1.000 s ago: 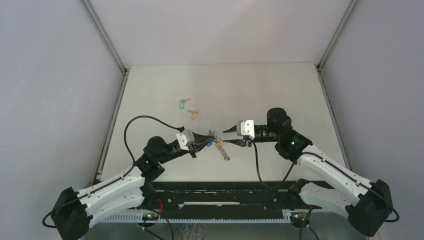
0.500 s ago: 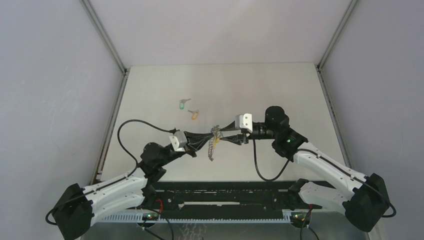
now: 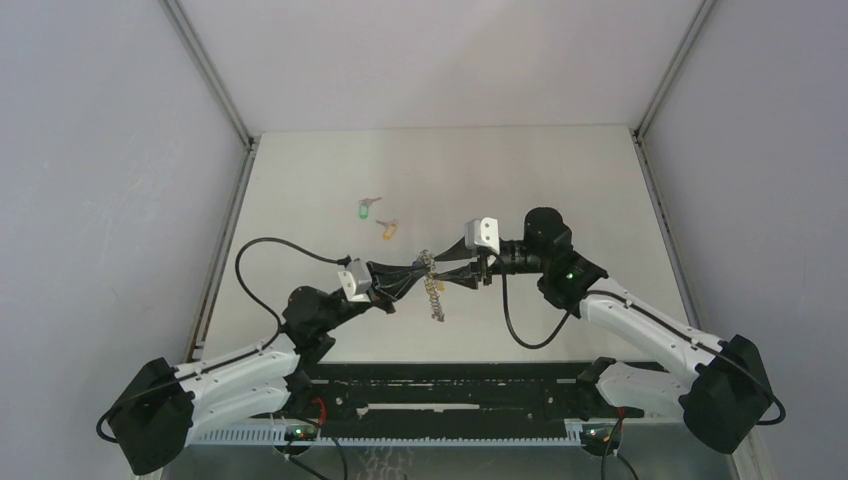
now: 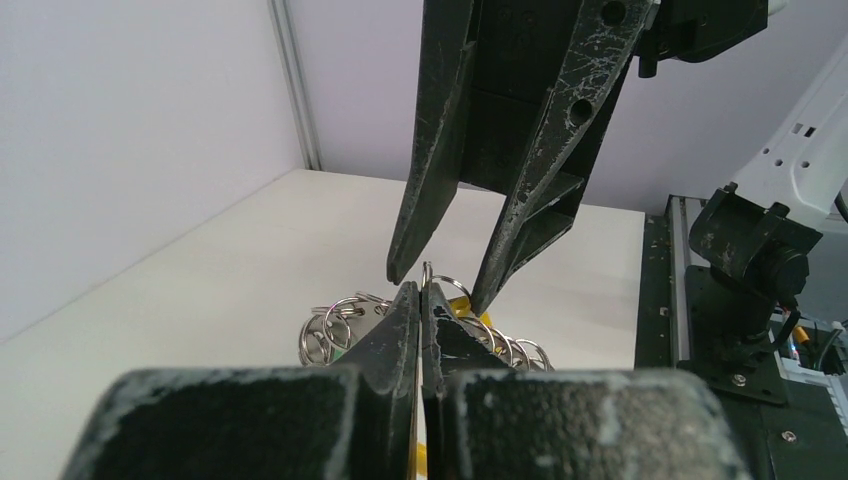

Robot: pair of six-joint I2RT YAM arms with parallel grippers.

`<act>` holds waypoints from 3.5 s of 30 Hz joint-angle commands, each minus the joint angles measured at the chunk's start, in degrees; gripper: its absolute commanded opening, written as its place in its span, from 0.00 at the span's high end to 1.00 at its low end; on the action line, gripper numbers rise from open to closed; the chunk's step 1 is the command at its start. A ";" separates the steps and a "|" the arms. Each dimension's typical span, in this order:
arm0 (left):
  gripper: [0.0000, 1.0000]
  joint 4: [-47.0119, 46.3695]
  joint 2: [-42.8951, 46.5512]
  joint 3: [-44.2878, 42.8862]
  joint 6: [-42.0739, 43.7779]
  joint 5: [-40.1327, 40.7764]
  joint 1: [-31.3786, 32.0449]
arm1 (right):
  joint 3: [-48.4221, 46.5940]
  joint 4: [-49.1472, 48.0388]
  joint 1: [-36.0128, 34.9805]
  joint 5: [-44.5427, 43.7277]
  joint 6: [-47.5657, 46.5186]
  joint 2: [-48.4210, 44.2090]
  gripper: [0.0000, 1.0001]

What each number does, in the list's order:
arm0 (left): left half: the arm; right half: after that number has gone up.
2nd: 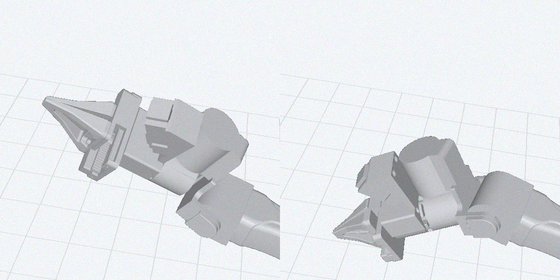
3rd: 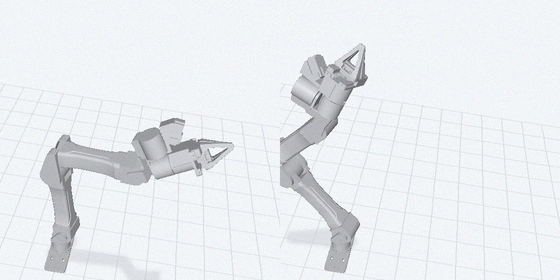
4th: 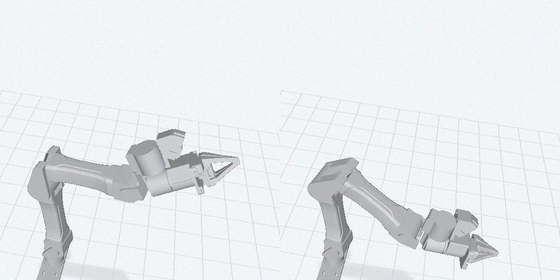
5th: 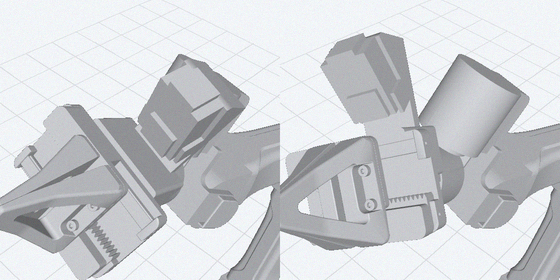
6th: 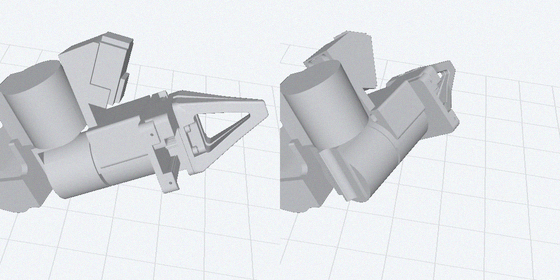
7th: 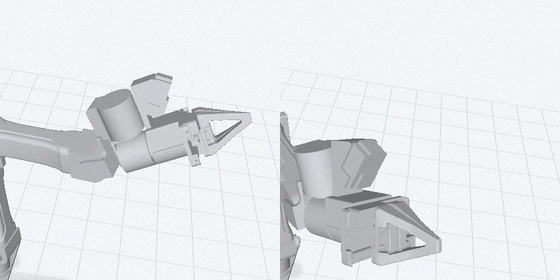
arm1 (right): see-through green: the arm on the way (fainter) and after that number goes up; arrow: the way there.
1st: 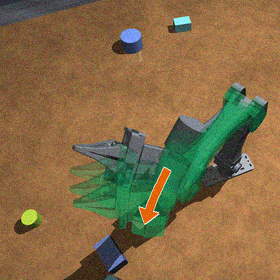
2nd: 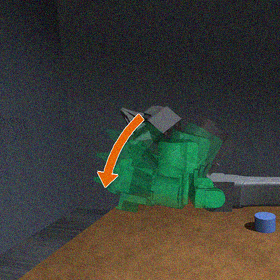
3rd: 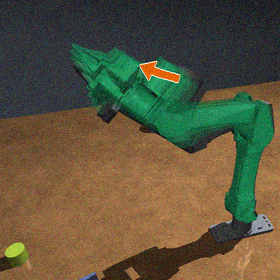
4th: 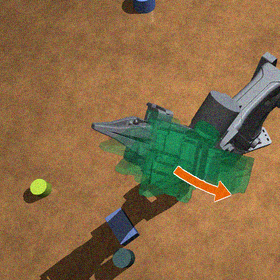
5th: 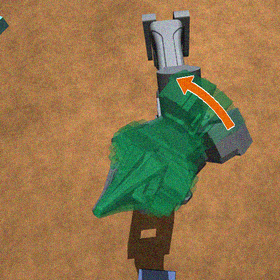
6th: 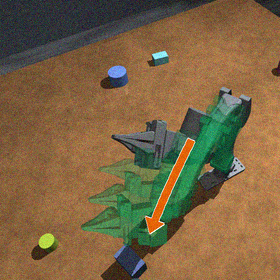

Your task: Put the keys on the keyring

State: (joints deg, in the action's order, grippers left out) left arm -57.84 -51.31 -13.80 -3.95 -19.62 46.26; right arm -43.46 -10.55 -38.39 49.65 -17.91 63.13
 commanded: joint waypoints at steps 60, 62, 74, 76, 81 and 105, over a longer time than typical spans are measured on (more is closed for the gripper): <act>1.00 -6.41 0.08 -0.19 -2.01 -3.76 0.59 | -7.80 5.12 3.88 12.97 0.95 3.31 0.80; 1.00 -6.48 0.02 -0.17 -2.10 -3.69 0.59 | -7.78 5.60 3.96 12.99 0.45 3.08 0.80; 1.00 -8.55 -0.70 -0.45 -3.12 -5.00 0.59 | -9.08 7.67 3.94 14.77 -1.15 5.02 0.85; 1.00 -8.76 -1.02 -0.56 -3.26 -5.31 0.59 | -9.18 7.82 3.85 14.93 -1.51 5.00 0.87; 1.00 -10.04 -2.27 -0.61 -3.84 -5.93 0.59 | -9.50 7.95 3.76 15.54 -2.02 4.81 0.90; 0.58 19.82 6.74 -7.65 6.27 -4.20 0.59 | -22.17 40.09 -2.94 -8.50 -20.57 3.77 1.00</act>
State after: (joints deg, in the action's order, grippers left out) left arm -45.60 -45.32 -16.12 -1.58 -23.83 46.50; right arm -60.29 21.08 -37.98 50.48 -32.38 67.81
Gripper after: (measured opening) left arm 0.412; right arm 0.007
